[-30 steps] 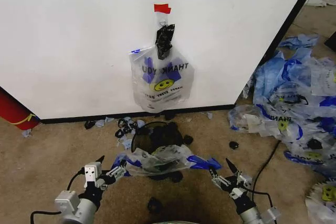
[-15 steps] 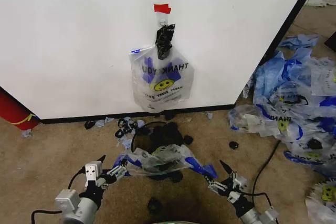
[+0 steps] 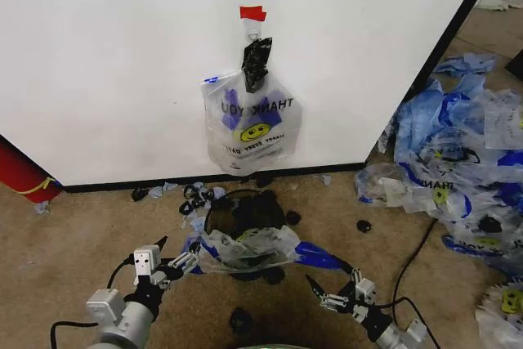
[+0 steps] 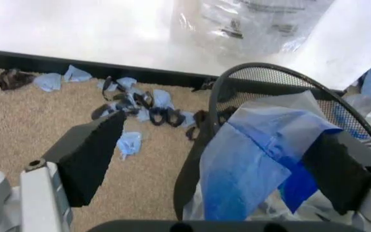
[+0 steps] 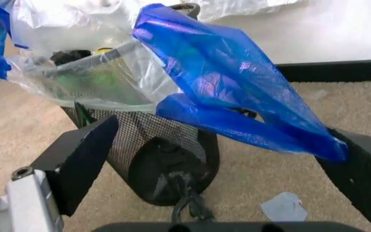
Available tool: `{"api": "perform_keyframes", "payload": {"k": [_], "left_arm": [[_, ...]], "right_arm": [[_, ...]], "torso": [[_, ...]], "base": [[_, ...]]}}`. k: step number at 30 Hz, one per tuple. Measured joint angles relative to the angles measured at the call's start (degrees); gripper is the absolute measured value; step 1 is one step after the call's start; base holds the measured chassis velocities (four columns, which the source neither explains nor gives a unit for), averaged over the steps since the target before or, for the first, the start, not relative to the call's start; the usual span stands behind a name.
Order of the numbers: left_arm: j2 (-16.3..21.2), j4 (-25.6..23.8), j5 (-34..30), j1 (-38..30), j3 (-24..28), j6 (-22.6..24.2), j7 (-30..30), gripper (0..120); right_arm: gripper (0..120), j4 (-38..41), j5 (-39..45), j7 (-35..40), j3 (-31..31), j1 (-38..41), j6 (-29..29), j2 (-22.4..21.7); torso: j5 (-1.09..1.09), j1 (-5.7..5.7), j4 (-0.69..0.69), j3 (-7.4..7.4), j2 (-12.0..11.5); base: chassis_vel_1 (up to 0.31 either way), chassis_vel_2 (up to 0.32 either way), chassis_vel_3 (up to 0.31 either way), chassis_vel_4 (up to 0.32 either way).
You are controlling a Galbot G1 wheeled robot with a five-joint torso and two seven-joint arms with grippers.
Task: Pick up the garbage bag from the wall and place it over the trash bin.
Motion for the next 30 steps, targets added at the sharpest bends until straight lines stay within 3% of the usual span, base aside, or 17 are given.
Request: {"api": "perform_keyframes", "payload": {"k": [15,30], "left_arm": [[3.1,-4.2,-4.6,4.2,0.7,3.7,-1.5,95],[10.0,-1.8,-4.6,5.6,0.1,4.5,-1.7,93]], "right_arm": [[100,3.5,0.9,1.4,1.7,-0.1,-0.3,0.0],[100,5.1,1.6,2.5,1.9,0.6,-0.7,-1.2]], "torso": [[-0.01,0.00,0.00,0.00,0.0],[0.00,0.00,0.00,0.00,0.0]], "base": [[0.000,0.000,0.000,0.000],[0.000,0.000,0.000,0.000]]}}
